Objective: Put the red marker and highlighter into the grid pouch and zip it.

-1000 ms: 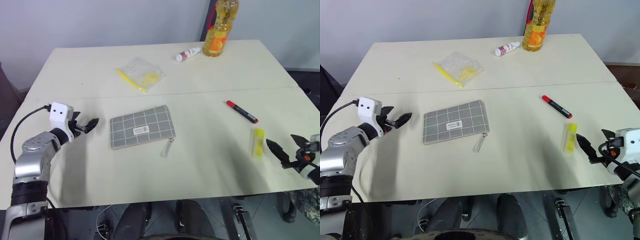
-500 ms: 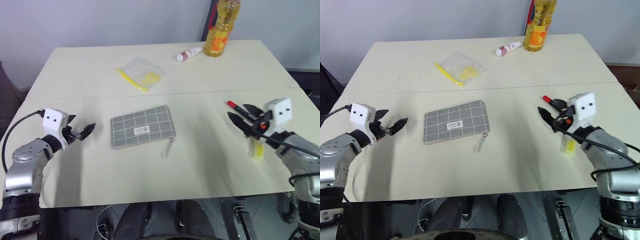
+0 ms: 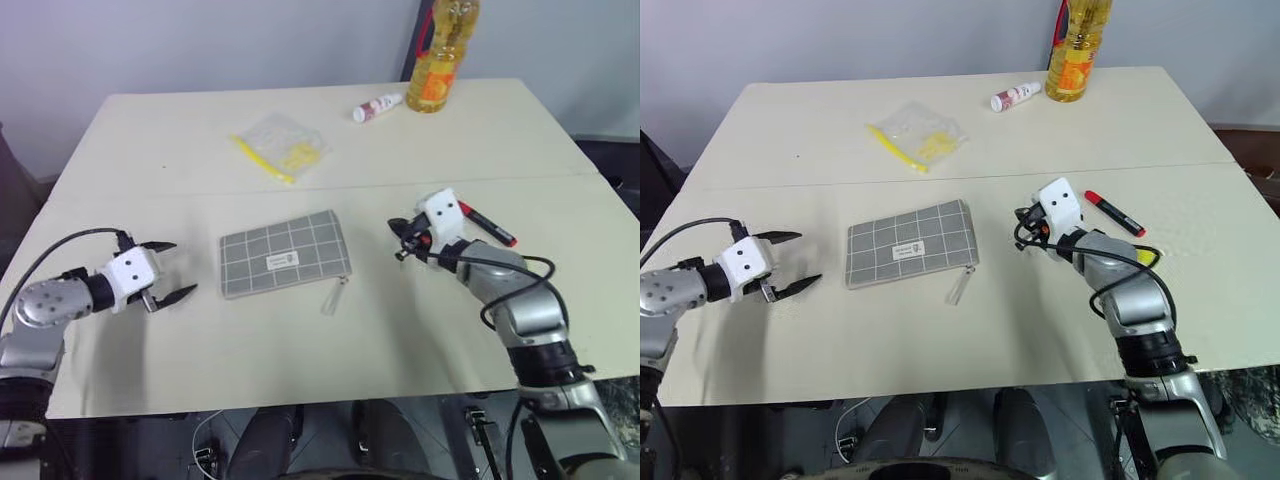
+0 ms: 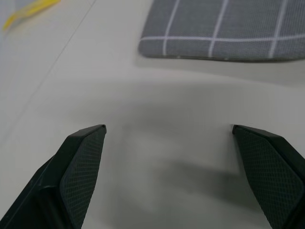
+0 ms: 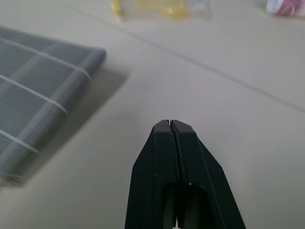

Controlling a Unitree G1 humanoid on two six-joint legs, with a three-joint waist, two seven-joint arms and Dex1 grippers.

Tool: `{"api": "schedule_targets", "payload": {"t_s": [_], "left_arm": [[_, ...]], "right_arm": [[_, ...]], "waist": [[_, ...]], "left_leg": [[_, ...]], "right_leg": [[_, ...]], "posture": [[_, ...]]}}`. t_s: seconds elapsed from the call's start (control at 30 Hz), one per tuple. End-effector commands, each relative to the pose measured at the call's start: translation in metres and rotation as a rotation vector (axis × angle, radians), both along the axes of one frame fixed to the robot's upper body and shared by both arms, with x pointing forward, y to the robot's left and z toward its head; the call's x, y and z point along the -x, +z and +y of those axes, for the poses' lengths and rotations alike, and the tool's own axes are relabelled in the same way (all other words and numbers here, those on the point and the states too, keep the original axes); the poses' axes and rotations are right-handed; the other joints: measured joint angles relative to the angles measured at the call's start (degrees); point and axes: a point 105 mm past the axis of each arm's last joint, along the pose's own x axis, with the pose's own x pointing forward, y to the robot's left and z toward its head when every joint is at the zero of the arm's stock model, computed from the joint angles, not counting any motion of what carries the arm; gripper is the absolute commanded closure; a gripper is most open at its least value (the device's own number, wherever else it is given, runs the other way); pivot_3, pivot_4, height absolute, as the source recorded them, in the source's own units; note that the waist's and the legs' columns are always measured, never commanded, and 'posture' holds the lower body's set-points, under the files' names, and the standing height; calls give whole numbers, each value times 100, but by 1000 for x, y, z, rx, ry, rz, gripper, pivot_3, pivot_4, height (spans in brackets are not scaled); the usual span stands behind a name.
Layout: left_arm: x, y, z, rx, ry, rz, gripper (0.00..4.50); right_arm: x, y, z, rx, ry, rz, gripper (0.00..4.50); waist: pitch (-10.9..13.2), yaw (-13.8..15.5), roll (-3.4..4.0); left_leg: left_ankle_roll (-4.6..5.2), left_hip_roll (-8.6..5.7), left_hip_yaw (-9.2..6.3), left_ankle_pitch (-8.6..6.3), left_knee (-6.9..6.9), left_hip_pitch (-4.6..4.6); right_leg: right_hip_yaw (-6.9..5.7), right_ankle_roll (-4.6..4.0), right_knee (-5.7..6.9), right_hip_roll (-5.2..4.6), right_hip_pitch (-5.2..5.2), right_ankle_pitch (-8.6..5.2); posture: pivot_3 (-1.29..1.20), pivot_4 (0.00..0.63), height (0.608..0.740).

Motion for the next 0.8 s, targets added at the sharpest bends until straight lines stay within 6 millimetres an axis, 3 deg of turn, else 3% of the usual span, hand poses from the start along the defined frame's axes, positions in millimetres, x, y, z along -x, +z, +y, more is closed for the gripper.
{"api": "schedule_targets", "payload": {"t_s": [0.03, 0.37, 0.47, 0.8], "left_arm": [[-3, -2, -7, -62, -96, -29, 0], [-5, -13, -20, -128, -258, -41, 0], [-2, -17, -32, -120, -325, -37, 0], [0, -21, -49, -129, -433, -44, 0]], "right_arm": [[-10, 6, 12, 15, 13, -27, 4478], [-25, -5, 53, 67, 80, 25, 4478], [-33, -10, 69, 88, 101, 30, 4478], [-40, -10, 86, 86, 152, 26, 4478]], "waist": [[-1, -4, 1], [-3, -17, 5], [-5, -33, 7], [-7, -38, 9]], "left_leg": [[4, 0, 0, 2, 0, 0], [8, -2, 0, 7, 4, 2], [8, -3, 0, 7, 4, 4], [9, -7, 0, 8, 5, 12]], "right_leg": [[0, 0, 5, 1, -2, 0], [-1, 24, 17, 6, -5, 14], [-1, 25, 18, 7, -5, 15], [-1, 36, 29, 8, 0, 22]], "posture": [[0, 150, 740], [0, 150, 740], [0, 150, 740], [0, 150, 740]]}}
